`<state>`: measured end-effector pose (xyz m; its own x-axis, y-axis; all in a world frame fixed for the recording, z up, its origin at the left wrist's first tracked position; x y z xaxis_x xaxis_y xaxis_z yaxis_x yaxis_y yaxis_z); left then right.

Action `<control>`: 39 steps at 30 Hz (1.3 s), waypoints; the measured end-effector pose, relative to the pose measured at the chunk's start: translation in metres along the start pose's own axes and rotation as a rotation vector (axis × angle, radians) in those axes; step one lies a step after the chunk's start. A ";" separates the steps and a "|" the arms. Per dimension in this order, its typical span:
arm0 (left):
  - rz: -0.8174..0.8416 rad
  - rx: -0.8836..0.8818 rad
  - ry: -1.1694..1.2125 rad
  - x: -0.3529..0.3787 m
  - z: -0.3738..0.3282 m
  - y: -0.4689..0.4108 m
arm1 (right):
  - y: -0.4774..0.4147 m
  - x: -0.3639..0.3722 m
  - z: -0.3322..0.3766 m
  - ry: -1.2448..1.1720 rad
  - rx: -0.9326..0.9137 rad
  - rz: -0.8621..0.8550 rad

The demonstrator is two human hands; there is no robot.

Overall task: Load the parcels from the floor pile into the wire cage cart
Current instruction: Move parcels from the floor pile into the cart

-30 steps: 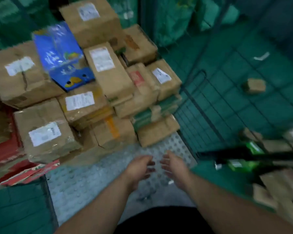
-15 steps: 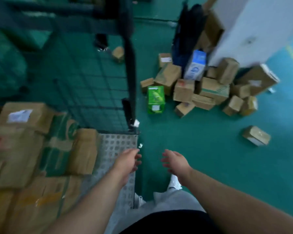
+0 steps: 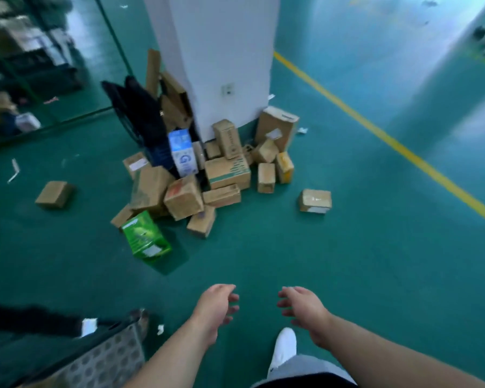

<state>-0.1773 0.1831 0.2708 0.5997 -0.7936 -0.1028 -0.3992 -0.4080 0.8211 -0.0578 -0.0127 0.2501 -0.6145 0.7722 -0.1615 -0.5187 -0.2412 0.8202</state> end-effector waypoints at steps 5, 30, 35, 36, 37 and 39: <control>0.032 0.017 -0.056 0.096 -0.067 -0.017 | -0.037 -0.123 0.061 -0.002 -0.036 -0.113; 0.170 0.112 -0.501 0.270 -0.414 -0.231 | -0.173 -0.351 0.226 -0.057 0.049 -0.457; 0.170 0.059 -0.500 0.321 -0.440 -0.266 | -0.201 -0.383 0.216 -0.147 0.123 -0.484; 0.168 0.027 -0.508 0.332 -0.437 -0.276 | -0.214 -0.394 0.214 -0.148 0.144 -0.476; 0.165 -0.005 -0.517 0.338 -0.432 -0.280 | -0.221 -0.401 0.214 -0.143 0.165 -0.468; 0.152 -0.052 -0.521 0.356 -0.424 -0.293 | -0.246 -0.422 0.216 -0.102 0.183 -0.450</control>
<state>0.4476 0.2117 0.2316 0.1097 -0.9658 -0.2349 -0.4118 -0.2593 0.8736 0.4570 -0.1524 0.2351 -0.2871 0.8319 -0.4748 -0.6009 0.2296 0.7656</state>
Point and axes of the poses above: each hand's wrist, its own y-axis away from the middle knuckle, its own x-axis out of the palm, z = x × y, the point moved 9 cm from there along -y, towards the middle knuckle
